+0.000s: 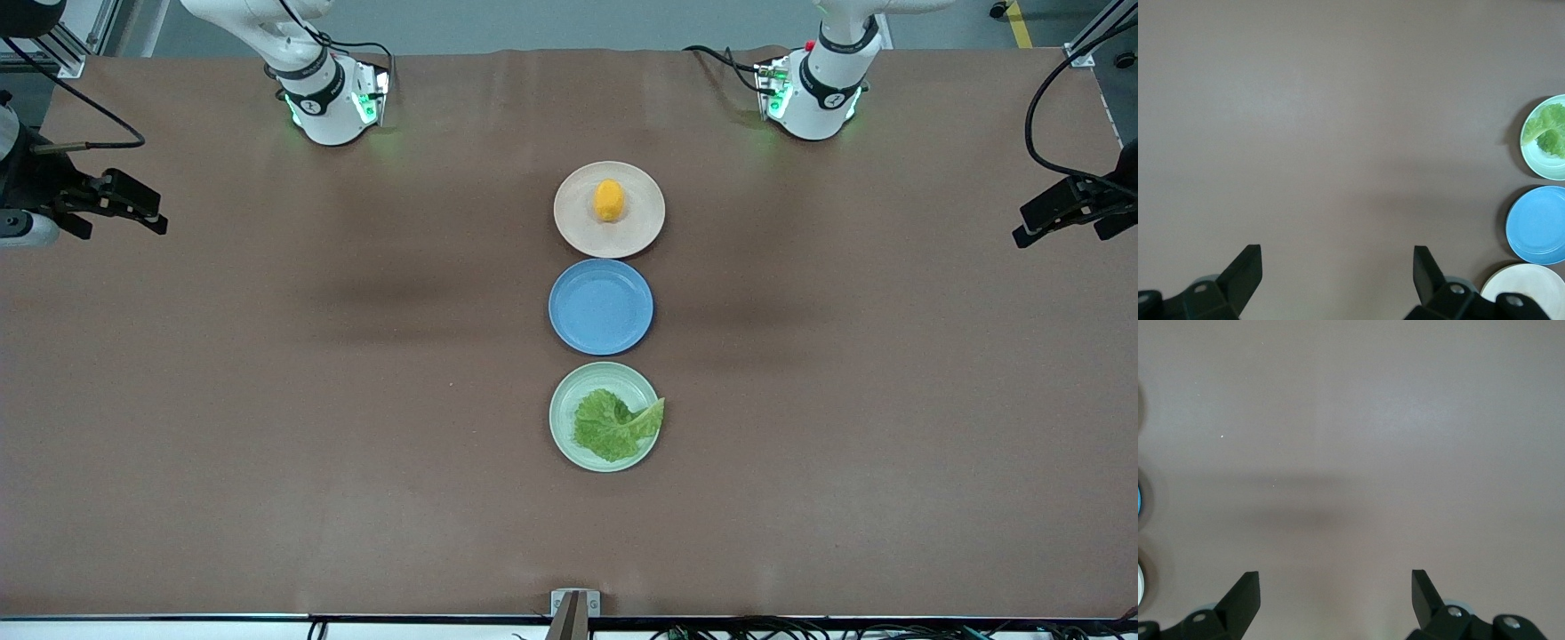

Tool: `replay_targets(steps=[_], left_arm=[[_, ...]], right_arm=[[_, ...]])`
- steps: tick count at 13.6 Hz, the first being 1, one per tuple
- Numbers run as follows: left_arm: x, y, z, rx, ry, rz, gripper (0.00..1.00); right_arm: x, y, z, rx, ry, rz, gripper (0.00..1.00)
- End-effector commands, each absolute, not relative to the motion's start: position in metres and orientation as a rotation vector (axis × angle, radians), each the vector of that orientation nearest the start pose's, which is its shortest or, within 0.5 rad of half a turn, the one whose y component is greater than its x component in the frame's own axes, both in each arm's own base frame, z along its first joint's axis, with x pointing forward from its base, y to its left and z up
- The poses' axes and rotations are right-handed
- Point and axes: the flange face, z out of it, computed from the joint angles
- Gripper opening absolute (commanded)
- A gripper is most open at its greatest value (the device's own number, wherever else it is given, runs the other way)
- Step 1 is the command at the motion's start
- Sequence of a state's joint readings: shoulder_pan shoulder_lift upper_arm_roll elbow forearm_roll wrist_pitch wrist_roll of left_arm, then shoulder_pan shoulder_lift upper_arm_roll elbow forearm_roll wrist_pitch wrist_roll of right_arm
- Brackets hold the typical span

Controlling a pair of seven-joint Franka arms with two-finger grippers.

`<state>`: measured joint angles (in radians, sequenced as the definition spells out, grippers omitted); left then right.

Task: Pick lemon and lettuce from plates

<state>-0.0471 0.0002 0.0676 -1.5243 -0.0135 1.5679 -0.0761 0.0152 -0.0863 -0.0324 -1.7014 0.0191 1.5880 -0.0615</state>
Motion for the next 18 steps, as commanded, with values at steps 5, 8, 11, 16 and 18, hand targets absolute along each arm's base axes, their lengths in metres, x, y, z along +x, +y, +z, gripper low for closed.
replay_targets(steps=[5,8,11,16,18], left_arm=[[0.553,0.011,0.652,-3.173,-0.129,-0.063,1.0],[0.555,0.014,0.645,-3.183,-0.166,-0.043,1.0],[0.565,-0.004,0.626,-3.2,-0.148,0.016,1.0],[0.604,-0.109,0.537,-3.161,-0.306,0.186,1.0],[0.614,-0.157,0.503,-3.144,-0.388,0.19,1.0]], right_arm=[[0.516,-0.01,0.614,-3.123,-0.076,0.032,1.0],[0.518,-0.012,0.616,-3.124,-0.071,0.013,1.0],[0.518,-0.011,0.619,-3.117,-0.068,0.001,1.0],[0.528,-0.009,0.631,-3.116,-0.067,-0.028,1.0],[0.534,-0.008,0.625,-3.117,-0.078,-0.028,1.0]])
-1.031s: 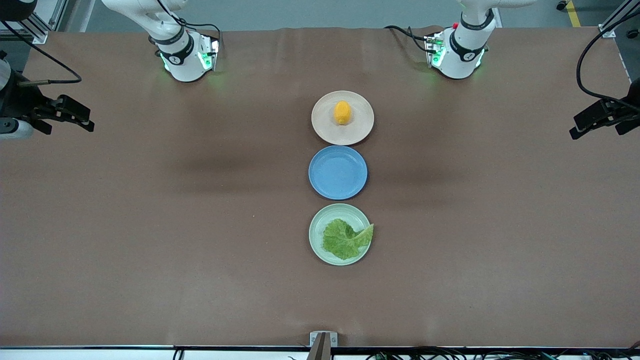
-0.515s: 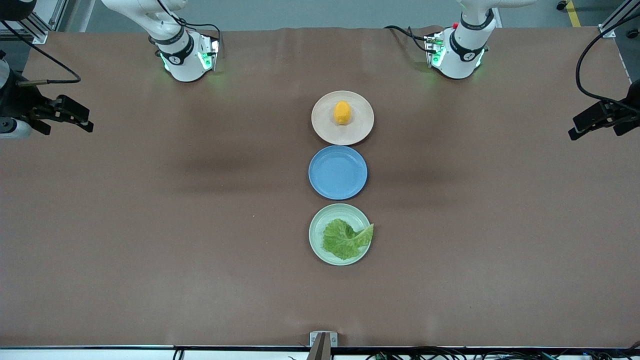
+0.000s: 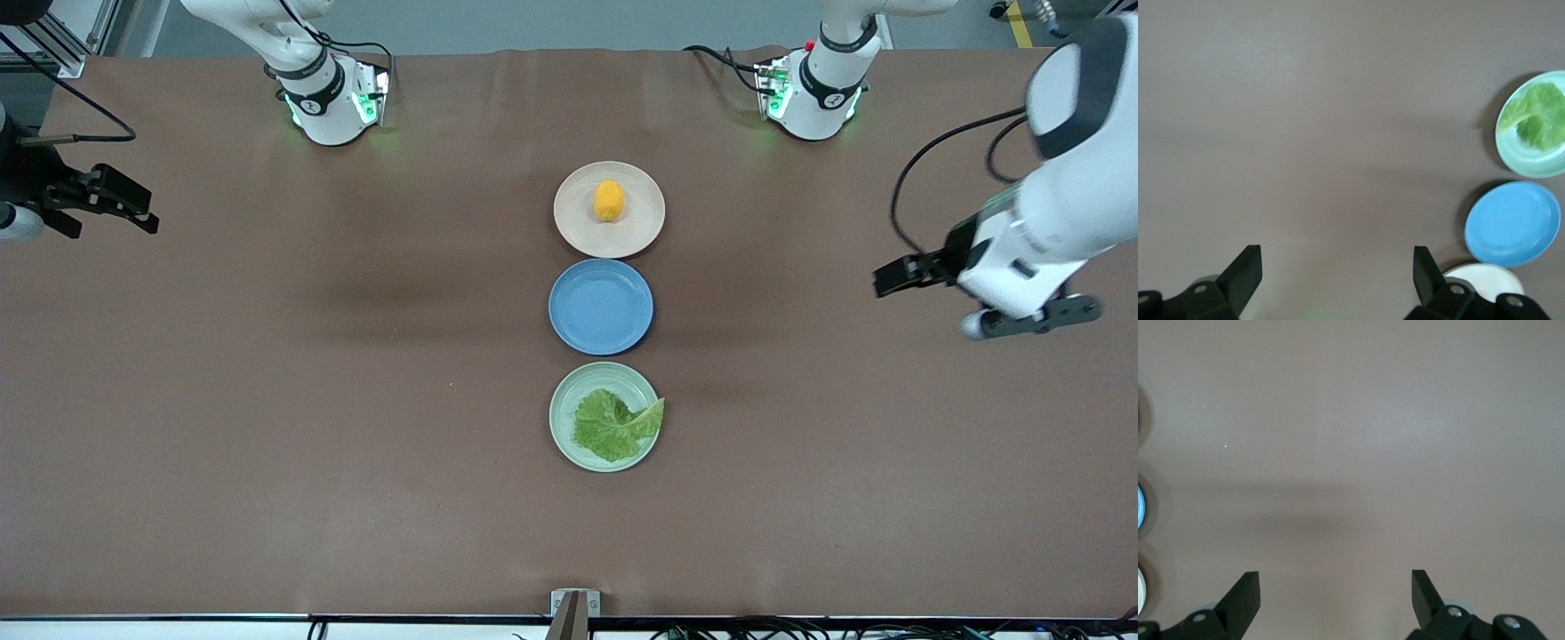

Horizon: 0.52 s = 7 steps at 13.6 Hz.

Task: Pick lemon and lettuce from plates
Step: 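Reach the left gripper to the lettuce while the right gripper reaches the lemon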

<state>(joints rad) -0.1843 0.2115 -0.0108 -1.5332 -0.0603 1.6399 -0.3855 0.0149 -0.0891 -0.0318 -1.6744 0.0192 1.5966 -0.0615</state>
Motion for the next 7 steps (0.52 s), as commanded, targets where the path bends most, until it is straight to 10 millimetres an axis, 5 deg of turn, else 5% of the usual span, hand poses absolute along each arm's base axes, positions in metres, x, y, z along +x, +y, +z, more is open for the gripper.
replay_targets(steps=[1,3,7], left_arm=[[0.618,-0.183,0.484,-3.132,-0.436,0.182,1.0],[0.629,-0.224,0.454,-3.126,-0.575,0.115,1.0],[0.637,-0.303,0.392,-3.093,-0.898,0.026,1.0]], right_arm=[[0.546,-0.006,0.609,-3.115,-0.082,0.005,1.0],[0.574,0.002,0.562,-3.091,-0.094,0.13,1.0],[0.566,0.068,0.559,-3.026,-0.142,0.215,1.0]])
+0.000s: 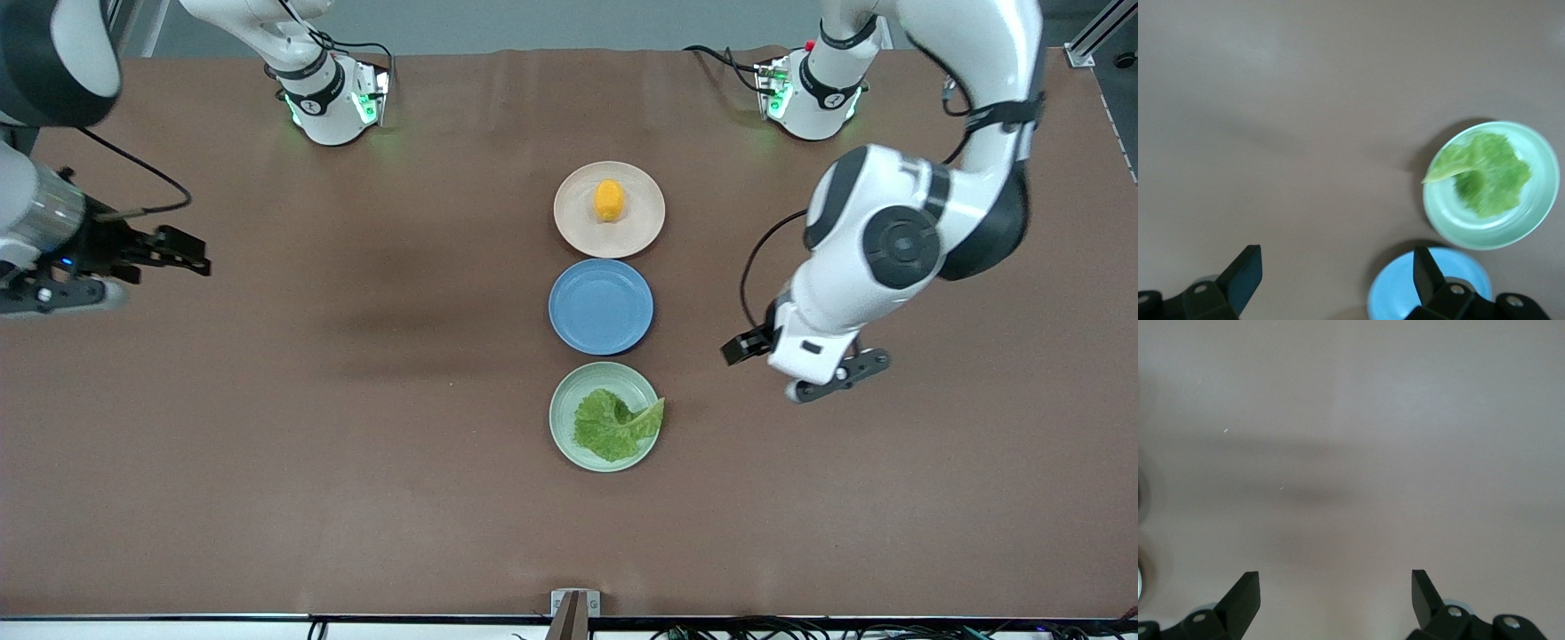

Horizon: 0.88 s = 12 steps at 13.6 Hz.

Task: Pick lemon and lettuce from plates
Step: 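Reach the left gripper to the lettuce while the right gripper reaches the lemon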

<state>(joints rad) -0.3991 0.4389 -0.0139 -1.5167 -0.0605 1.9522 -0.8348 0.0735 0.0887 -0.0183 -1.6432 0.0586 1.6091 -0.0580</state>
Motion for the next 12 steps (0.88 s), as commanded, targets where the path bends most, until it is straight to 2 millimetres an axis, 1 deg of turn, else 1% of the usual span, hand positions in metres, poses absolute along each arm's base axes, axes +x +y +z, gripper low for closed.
replay_targets(steps=[1,2,3,4,5,6,7,8,9,10,11,12], left_arm=[[0.644,-0.325,0.377,-3.06,-1.094,-0.01,1.0],[0.651,-0.353,0.36,-3.025,-1.304,-0.059,1.0],[0.659,-0.367,0.348,-2.996,-1.452,-0.089,1.0],[0.661,-0.379,0.337,-2.957,-1.58,-0.103,1.0],[0.663,-0.383,0.33,-2.919,-1.688,-0.107,1.0],[0.665,-0.386,0.32,-2.876,-1.803,-0.112,1.0],[0.666,-0.391,0.312,-2.838,-1.92,-0.116,1.0],[0.663,-0.403,0.299,-2.803,-2.012,-0.113,1.0],[0.664,-0.406,0.288,-2.776,-2.083,-0.118,1.0],[0.663,-0.409,0.275,-2.756,-2.132,-0.118,1.0],[0.658,-0.416,0.262,-2.738,-2.154,-0.098,1.0],[0.656,-0.418,0.252,-2.708,-2.176,-0.084,1.0]], right_arm=[[0.56,0.087,0.557,-2.962,0.02,0.252,1.0],[0.553,0.105,0.556,-2.938,0.104,0.267,1.0],[0.544,0.138,0.558,-2.942,0.104,0.277,1.0],[0.537,0.166,0.559,-2.95,0.128,0.282,1.0],[0.529,0.193,0.56,-2.954,0.222,0.283,1.0],[0.517,0.228,0.558,-2.961,0.264,0.281,1.0],[0.504,0.26,0.55,-2.965,0.311,0.28,1.0],[0.487,0.289,0.541,-2.958,0.374,0.257,1.0],[0.469,0.321,0.528,-2.948,0.446,0.235,1.0],[0.449,0.353,0.512,-2.94,0.489,0.214,1.0],[0.43,0.38,0.5,-2.93,0.502,0.181,1.0],[0.408,0.408,0.487,-2.921,0.5,0.146,1.0]])
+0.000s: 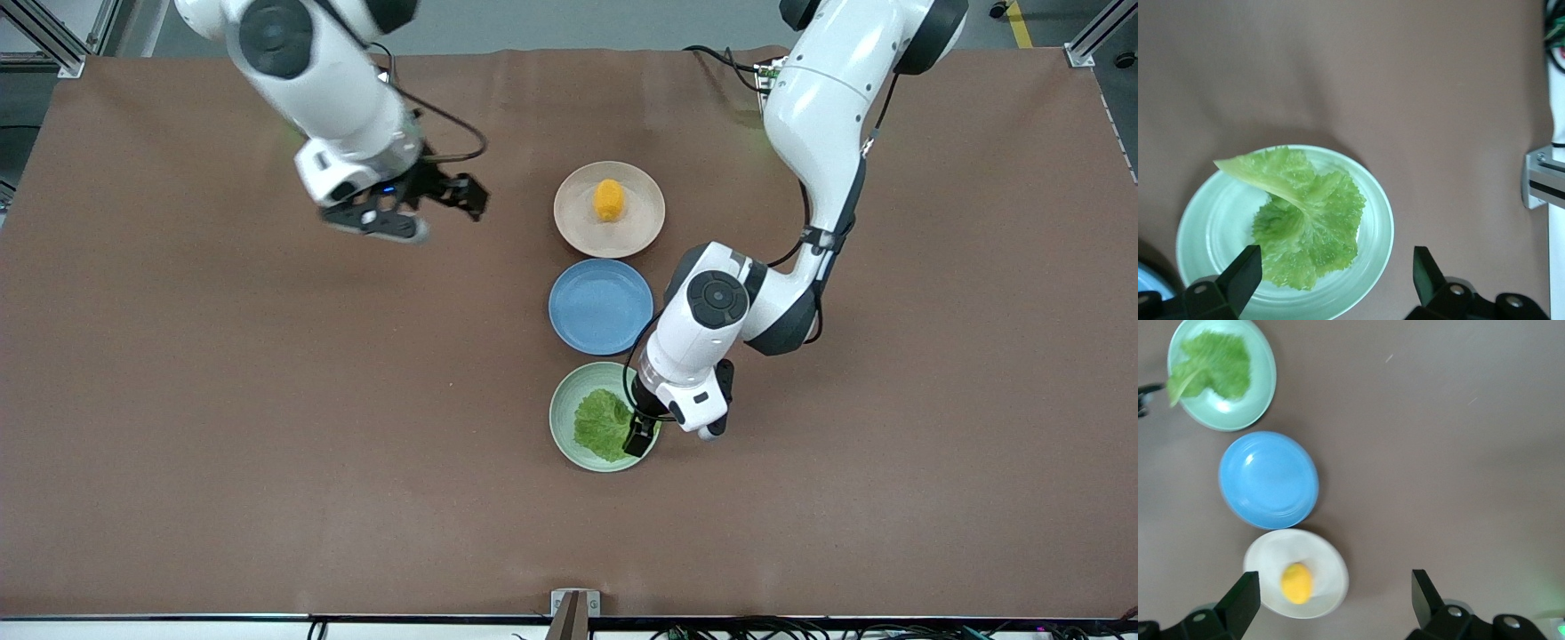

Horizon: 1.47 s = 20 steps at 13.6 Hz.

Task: Pick lemon and lettuce from plates
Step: 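Reach the left gripper to the lettuce while the right gripper reaches the lemon, then close the left gripper on the lettuce while the right gripper grasps the lemon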

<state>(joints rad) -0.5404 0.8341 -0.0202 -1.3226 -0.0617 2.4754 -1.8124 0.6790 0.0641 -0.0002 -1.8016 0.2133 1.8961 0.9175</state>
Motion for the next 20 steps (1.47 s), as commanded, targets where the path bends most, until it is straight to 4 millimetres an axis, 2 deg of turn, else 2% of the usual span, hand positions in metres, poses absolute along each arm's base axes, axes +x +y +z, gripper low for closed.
replay_targets(steps=[1,3,6,8,10,12,14,20], left_arm=[[0.655,-0.419,0.243,-2.689,-2.185,-0.073,1.0],[0.65,-0.423,0.229,-2.688,-2.168,-0.058,1.0],[0.644,-0.429,0.212,-2.7,-2.141,-0.054,1.0],[0.641,-0.431,0.204,-2.704,-2.119,-0.05,1.0],[0.639,-0.431,0.196,-2.709,-2.096,-0.047,1.0],[0.635,-0.434,0.189,-2.722,-2.062,-0.044,1.0],[0.634,-0.434,0.186,-2.721,-2.055,-0.043,0.99],[0.628,-0.442,0.184,-2.743,-2.019,-0.044,0.92]], right_arm=[[0.395,0.427,0.472,-2.929,0.482,0.12,1.0],[0.361,0.475,0.431,-2.982,0.405,0.107,1.0],[0.321,0.522,0.371,-3.047,0.434,0.01,1.0],[0.3,0.55,0.328,-3.035,0.453,-0.05,1.0],[0.28,0.569,0.293,-3.02,0.46,-0.085,1.0],[0.268,0.575,0.276,-3.052,0.428,-0.116,1.0],[0.247,0.587,0.254,-3.078,0.424,-0.117,1.0],[0.233,0.603,0.23,-3.097,0.43,-0.126,1.0]])
